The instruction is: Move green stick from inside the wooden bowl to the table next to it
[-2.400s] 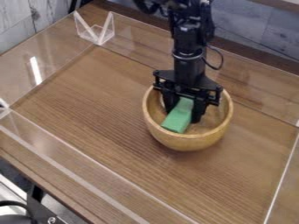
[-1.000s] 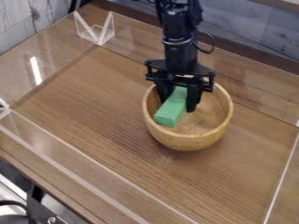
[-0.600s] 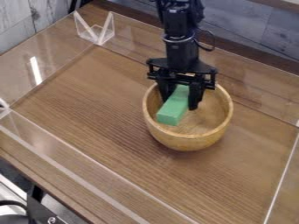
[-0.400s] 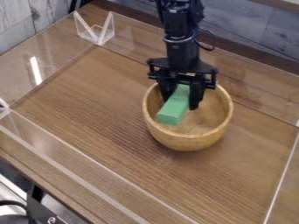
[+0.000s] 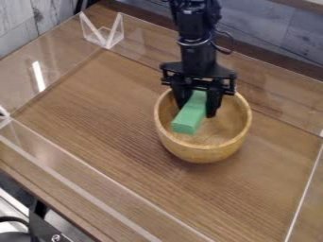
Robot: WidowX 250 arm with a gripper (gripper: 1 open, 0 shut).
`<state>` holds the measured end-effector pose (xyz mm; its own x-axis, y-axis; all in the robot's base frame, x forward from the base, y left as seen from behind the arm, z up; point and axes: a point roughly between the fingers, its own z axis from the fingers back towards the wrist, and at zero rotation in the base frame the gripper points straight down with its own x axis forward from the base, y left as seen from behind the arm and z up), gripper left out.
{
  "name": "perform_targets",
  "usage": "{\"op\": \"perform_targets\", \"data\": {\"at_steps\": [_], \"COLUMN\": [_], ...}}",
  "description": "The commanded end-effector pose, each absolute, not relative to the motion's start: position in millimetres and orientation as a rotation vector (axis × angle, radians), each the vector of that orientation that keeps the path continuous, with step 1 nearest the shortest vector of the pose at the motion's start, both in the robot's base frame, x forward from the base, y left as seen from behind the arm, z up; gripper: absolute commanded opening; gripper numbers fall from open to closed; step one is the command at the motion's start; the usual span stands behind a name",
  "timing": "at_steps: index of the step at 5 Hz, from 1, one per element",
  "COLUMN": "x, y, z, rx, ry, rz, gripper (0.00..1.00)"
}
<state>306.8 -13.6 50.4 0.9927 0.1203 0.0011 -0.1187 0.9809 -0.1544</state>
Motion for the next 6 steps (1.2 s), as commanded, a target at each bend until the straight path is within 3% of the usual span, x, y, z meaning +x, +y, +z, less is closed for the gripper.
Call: {"op": "perform_targets", "data": {"at_steps": [1, 6], "x": [316.5, 315.2], "y": [-15.8, -18.9], "z": [68.9, 61.6], "rx": [-0.158, -0.165], "ry": [-0.087, -0.088], "rz": [0.104, 0.104], "gripper": [0.00, 0.00]}}
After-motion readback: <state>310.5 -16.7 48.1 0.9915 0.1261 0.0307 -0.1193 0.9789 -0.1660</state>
